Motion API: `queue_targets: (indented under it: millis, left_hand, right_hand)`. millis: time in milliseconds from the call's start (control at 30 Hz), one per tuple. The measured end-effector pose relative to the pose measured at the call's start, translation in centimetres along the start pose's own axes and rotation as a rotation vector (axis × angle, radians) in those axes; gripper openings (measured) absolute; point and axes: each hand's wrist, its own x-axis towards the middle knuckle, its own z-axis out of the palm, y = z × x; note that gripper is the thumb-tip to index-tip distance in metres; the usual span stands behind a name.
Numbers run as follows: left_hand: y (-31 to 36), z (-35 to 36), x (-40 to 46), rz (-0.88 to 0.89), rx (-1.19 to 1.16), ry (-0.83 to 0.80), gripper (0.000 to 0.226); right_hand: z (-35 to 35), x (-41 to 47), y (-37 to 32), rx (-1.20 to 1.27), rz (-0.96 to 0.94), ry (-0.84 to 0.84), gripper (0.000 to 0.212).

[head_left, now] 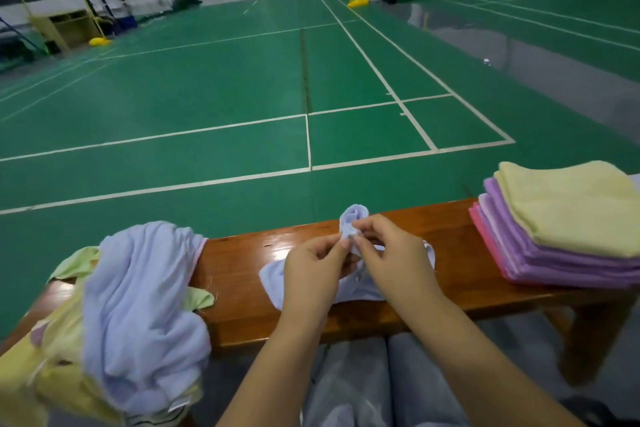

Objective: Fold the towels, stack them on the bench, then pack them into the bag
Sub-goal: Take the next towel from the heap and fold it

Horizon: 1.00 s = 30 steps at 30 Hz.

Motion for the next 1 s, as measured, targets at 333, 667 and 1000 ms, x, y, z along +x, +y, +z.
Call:
queue_targets:
  millis: [333, 667, 1000]
  left_hand:
    - [0.3, 0.6, -0.7, -0.129, -0.103, -0.081, 0.028]
    - [0.1, -1.6, -0.3, -0.363, -0.085, -0.395, 0.035]
    - [-0.8, -1.1, 6.2, -0.078, 0.708, -0.401, 0.012]
  right_hand:
    - [0.0, -0.1, 0.9, -0.032, 0.0, -0.151, 0.031]
    - [0.2, -1.6, 2.7, 0.077, 0.104, -0.089, 0.015]
    - [4.1, -5.9, 4.9, -0.008, 0.05, -0.217, 0.025]
